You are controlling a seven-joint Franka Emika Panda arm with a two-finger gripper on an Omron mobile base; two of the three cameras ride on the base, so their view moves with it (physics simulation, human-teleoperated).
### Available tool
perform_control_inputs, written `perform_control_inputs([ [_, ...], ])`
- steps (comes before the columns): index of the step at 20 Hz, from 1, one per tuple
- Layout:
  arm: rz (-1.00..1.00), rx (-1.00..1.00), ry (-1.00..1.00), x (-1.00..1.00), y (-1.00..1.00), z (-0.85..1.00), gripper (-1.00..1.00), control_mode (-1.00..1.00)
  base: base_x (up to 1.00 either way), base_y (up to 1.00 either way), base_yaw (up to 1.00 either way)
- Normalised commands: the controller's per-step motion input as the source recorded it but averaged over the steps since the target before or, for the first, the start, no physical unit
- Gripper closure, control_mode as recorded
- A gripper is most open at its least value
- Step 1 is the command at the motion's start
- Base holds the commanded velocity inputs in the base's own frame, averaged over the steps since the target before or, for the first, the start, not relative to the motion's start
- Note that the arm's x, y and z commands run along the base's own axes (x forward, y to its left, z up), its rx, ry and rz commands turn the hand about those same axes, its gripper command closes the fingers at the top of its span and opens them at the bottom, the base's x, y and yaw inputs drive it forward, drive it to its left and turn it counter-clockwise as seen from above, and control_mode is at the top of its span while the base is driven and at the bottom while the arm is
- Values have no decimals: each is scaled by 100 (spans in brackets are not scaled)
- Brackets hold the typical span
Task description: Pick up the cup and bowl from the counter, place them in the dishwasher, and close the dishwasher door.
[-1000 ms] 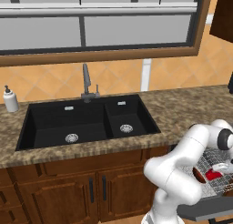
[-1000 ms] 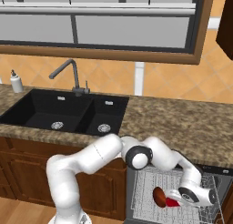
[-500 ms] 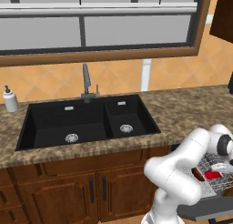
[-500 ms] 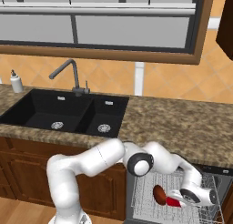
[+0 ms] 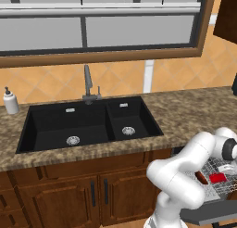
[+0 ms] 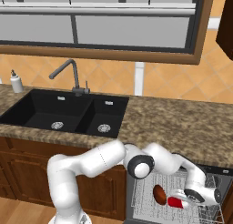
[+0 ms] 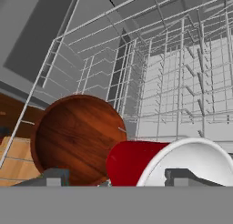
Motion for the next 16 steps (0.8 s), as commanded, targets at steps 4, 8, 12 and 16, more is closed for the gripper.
perform_control_inputs([
  [4, 0, -17, 9, 0, 23, 66, -100, -100, 0, 0, 0],
  [8, 0, -17, 10, 0, 28, 76, -100, -100, 0, 0, 0],
  [12, 0, -18, 7, 0, 21, 91, -100, -100, 0, 0, 0],
  [16, 0, -11, 0, -37, 28, 100, -100, -100, 0, 0, 0],
])
